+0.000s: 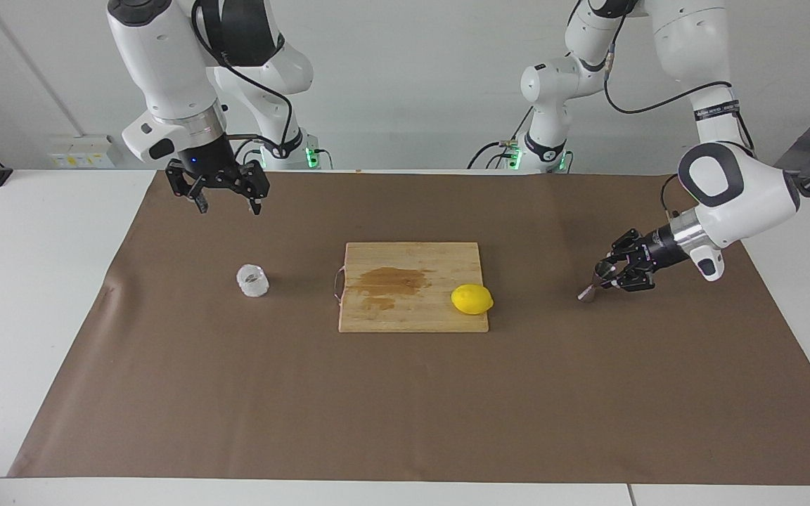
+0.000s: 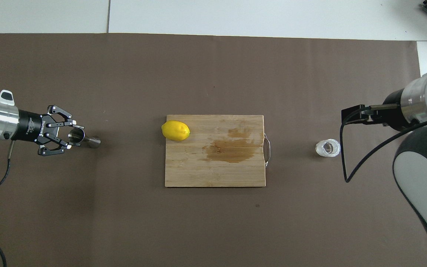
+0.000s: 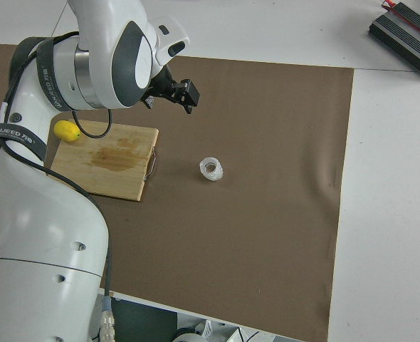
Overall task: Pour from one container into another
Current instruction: 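Close the left gripper around the metal cup and lift it, then carry the metal cup with the left gripper over the cutting board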
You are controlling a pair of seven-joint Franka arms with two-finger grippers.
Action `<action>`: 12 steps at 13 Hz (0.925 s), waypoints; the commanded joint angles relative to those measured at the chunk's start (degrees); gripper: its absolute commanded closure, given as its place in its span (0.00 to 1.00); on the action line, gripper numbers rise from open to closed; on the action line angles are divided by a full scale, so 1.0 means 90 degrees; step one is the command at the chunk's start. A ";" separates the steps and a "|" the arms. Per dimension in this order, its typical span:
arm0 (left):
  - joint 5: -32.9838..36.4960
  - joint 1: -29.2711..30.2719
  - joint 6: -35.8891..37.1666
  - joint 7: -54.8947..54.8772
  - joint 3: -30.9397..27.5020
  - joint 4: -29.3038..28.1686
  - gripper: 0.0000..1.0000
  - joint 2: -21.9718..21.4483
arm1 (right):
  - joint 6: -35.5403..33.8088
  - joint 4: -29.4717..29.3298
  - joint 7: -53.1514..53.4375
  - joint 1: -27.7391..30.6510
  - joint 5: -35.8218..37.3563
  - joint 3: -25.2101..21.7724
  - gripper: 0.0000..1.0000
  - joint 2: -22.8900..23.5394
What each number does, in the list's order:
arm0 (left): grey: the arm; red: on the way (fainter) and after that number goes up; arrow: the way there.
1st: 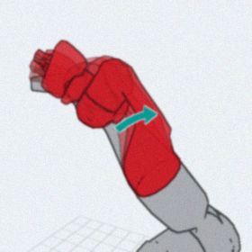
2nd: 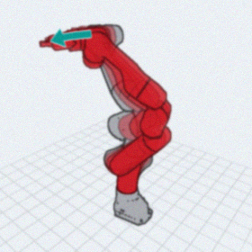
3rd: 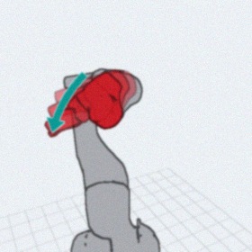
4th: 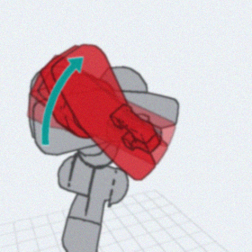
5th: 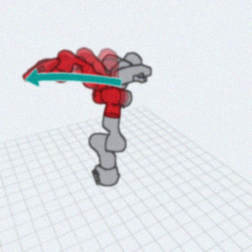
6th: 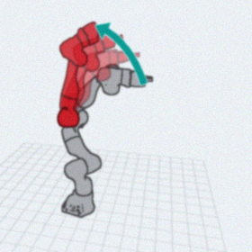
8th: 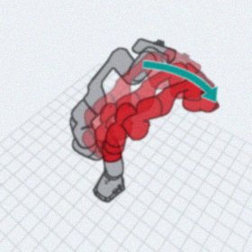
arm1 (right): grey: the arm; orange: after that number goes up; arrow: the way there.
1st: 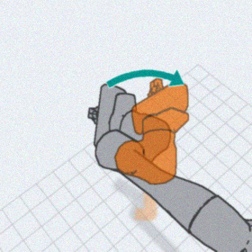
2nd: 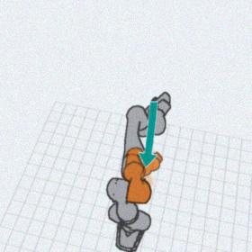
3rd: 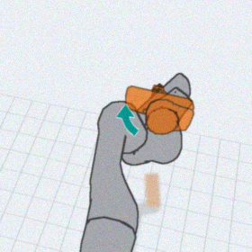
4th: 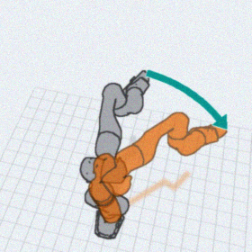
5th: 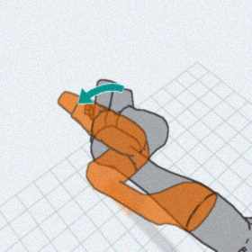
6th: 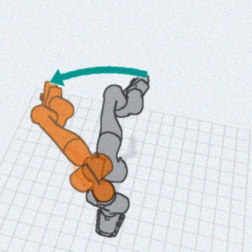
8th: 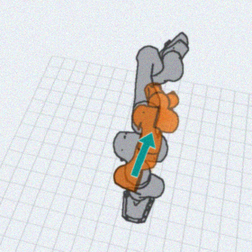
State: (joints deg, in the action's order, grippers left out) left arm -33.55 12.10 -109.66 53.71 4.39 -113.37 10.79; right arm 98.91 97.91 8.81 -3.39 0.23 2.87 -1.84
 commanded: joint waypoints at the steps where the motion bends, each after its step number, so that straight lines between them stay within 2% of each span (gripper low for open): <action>1: 0.0076 0.0032 0.0358 0.0106 -0.0009 0.0330 1.00 0.0022 | -0.0063 0.0059 0.0086 0.0064 -0.0143 0.0052 0.00 -0.0088; 3: 0.0066 -0.0026 0.0669 0.0203 -0.0009 0.0690 1.00 0.0109 | -0.0063 0.0059 0.0086 0.0064 -0.0143 0.0052 0.00 -0.0088; 5: 0.0076 -0.0134 0.1167 0.0816 0.0029 0.1149 1.00 0.0129 | -0.0063 0.0059 0.0086 0.0064 -0.0143 0.0052 0.00 -0.0098; 7: 0.0066 -0.0464 0.1393 0.1198 0.0049 0.1375 1.00 0.0061 | -0.0063 0.0059 0.0086 0.0064 -0.0143 0.0052 0.00 -0.0088; 12: -0.0266 -0.1362 0.1083 0.2643 0.0556 0.1727 1.00 -0.0007 | -0.0063 0.0059 0.0086 0.0064 -0.0143 0.0052 0.00 -0.0088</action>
State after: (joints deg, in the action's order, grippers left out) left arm -34.87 2.60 -98.84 73.26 8.60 -99.03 10.78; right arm 98.91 97.91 8.81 -3.39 0.23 2.87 -1.84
